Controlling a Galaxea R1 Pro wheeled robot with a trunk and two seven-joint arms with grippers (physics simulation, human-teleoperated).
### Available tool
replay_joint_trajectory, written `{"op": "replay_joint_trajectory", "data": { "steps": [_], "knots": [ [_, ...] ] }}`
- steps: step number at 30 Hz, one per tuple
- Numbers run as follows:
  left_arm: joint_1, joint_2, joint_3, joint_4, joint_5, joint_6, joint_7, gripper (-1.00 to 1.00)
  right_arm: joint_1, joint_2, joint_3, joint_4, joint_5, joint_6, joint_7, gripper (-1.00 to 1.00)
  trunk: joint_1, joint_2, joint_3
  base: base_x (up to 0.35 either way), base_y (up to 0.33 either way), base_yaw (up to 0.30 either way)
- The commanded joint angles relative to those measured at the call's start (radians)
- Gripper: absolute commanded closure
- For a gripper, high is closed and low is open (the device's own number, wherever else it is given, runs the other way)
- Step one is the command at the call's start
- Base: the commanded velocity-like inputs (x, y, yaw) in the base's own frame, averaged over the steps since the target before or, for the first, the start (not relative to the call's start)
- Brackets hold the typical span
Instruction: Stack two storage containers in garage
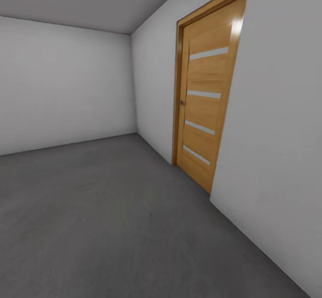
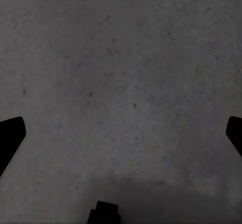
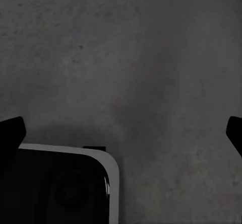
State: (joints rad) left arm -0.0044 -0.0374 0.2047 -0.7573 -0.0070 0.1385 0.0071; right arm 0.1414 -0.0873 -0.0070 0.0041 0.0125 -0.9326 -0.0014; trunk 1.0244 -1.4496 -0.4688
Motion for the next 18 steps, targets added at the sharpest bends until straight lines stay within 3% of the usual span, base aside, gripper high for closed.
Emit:
{"op": "replay_joint_trajectory", "data": {
  "steps": [1,18],
  "knots": [
    [0.000,-0.001,0.002,-0.002,-0.001,0.006,0.001,-1.00,0.000,0.000,-0.001,0.000,0.001,-0.003,0.000,-1.00,0.001,0.000,-0.001,0.327,0.111,-0.017],
    [0.000,-0.001,0.002,-0.002,-0.001,0.006,0.001,-1.00,0.000,0.000,-0.001,0.000,0.001,-0.003,0.000,-1.00,0.001,0.000,-0.001,0.327,0.122,-0.009]
  ]
}}
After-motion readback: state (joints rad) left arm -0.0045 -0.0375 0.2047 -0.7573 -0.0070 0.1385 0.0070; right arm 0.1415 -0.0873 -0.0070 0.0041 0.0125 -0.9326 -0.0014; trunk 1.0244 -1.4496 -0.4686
